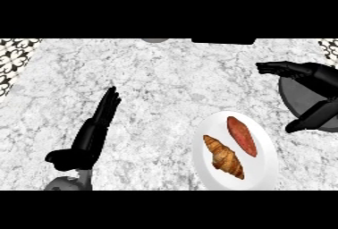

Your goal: Pick the sweet potato from the plate and place it in the pan

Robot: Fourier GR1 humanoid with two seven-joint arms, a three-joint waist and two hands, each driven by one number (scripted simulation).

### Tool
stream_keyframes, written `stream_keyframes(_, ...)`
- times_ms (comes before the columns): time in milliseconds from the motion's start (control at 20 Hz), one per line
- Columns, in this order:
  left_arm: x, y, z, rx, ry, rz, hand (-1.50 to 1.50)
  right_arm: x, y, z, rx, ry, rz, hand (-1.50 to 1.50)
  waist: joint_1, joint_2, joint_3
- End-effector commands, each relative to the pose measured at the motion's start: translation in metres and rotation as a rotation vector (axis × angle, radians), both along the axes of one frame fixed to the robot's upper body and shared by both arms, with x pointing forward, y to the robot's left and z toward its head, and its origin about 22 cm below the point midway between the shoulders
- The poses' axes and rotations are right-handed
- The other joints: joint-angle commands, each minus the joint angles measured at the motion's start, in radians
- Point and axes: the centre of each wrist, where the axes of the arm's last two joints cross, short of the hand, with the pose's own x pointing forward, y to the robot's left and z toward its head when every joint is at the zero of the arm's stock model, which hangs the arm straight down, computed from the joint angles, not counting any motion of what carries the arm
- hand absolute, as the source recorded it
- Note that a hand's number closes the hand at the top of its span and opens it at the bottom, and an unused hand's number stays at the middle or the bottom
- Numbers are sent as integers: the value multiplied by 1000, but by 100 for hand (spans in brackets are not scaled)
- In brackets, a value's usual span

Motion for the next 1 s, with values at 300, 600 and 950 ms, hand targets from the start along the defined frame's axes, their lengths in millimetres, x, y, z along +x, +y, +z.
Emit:
stream_keyframes(300,2,-2,-2,8,-3,-9,0,6,58,-15,-392,-118,333,-150,6,-5,-2)
stream_keyframes(600,-2,1,-12,5,20,13,0,-6,85,-55,-602,-195,489,-150,-12,-11,-4)
stream_keyframes(950,-14,-5,-13,-5,17,26,0,4,76,-82,-696,-262,514,-150,-40,-20,-5)
